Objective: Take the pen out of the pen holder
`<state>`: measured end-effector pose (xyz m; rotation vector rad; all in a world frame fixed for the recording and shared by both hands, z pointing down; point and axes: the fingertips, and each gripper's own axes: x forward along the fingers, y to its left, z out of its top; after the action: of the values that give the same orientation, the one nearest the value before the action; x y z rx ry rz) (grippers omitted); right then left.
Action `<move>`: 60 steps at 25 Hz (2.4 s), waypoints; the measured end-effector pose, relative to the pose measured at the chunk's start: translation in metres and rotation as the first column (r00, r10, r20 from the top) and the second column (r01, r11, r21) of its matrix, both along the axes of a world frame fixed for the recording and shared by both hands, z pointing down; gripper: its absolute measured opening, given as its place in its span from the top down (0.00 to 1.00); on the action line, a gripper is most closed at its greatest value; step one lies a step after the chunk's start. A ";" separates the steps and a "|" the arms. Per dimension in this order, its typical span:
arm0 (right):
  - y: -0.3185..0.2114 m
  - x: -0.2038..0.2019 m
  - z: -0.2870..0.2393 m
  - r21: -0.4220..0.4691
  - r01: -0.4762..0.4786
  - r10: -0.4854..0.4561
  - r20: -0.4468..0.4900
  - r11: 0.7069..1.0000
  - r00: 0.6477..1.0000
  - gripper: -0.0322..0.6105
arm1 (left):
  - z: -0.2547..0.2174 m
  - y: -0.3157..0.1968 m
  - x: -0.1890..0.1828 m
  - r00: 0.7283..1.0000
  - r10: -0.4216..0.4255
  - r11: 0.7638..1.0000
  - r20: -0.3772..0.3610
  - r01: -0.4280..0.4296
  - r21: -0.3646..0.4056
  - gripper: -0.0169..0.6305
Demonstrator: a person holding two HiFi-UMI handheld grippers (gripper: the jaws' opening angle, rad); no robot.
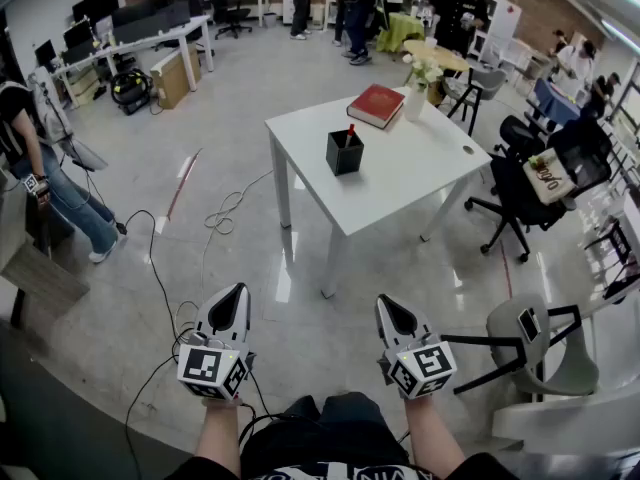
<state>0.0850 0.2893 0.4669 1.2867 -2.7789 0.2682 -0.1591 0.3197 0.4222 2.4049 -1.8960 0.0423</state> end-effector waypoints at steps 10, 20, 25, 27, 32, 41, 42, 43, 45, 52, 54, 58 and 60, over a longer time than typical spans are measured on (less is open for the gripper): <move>0.007 -0.001 0.007 -0.020 -0.007 0.008 0.010 1.000 1.000 0.94 | 0.005 0.006 -0.005 1.000 0.006 1.000 -0.016 -0.006 -0.022 0.97; -0.002 -0.002 0.003 -0.031 -0.029 0.031 0.063 0.999 0.998 0.89 | 0.007 0.007 -0.015 0.999 -0.006 1.000 -0.043 0.005 -0.022 0.97; -0.013 -0.005 0.009 -0.052 -0.020 0.025 0.085 0.998 0.996 0.79 | 0.017 -0.005 -0.022 0.998 -0.016 0.999 -0.057 0.014 -0.037 0.97; -0.021 -0.006 0.013 -0.061 -0.015 0.020 0.084 0.998 0.996 0.76 | 0.020 -0.015 -0.023 0.998 -0.015 0.999 -0.059 0.013 -0.039 0.97; -0.058 -0.010 0.019 -0.083 -0.024 0.032 0.094 0.996 0.995 0.74 | 0.020 -0.052 -0.030 0.999 -0.009 0.999 -0.049 0.007 -0.046 0.97; -0.140 -0.018 0.009 -0.090 -0.021 0.030 0.110 0.996 0.993 0.71 | 0.008 -0.138 -0.036 0.999 -0.001 0.999 -0.053 -0.001 -0.049 0.97; -0.148 -0.018 0.009 -0.093 -0.021 0.031 0.110 0.995 0.993 0.71 | 0.008 -0.146 -0.035 0.999 0.000 0.999 -0.054 -0.003 -0.051 0.97; -0.156 -0.018 0.009 -0.097 -0.020 0.031 0.111 0.995 0.993 0.71 | 0.007 -0.155 -0.035 0.999 0.002 0.999 -0.054 -0.004 -0.053 0.97; -0.173 -0.017 0.009 -0.103 -0.019 0.031 0.113 0.994 0.993 0.71 | 0.006 -0.173 -0.034 0.999 0.003 0.998 -0.052 -0.006 -0.055 0.97; -0.230 -0.014 0.009 -0.112 -0.012 0.026 0.125 0.994 0.992 0.71 | -0.002 -0.237 -0.030 0.999 0.003 0.999 -0.050 -0.006 -0.051 0.97; -0.247 -0.013 0.010 -0.114 -0.010 0.025 0.126 0.993 0.992 0.71 | -0.002 -0.255 -0.028 0.999 0.007 0.999 -0.050 -0.009 -0.051 0.97; -0.279 -0.009 0.016 -0.115 -0.003 0.017 0.126 0.993 0.992 0.71 | 0.002 -0.289 -0.022 0.999 0.006 0.999 -0.051 -0.009 -0.050 0.97; -0.292 -0.008 0.016 -0.115 0.006 0.008 0.122 0.993 0.992 0.71 | 0.002 -0.305 -0.020 0.998 0.005 0.999 -0.056 -0.007 -0.046 0.97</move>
<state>0.0765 -0.0030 0.4834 1.2859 -2.8139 0.5168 -0.1789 0.0151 0.4241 2.3562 -1.8432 0.0192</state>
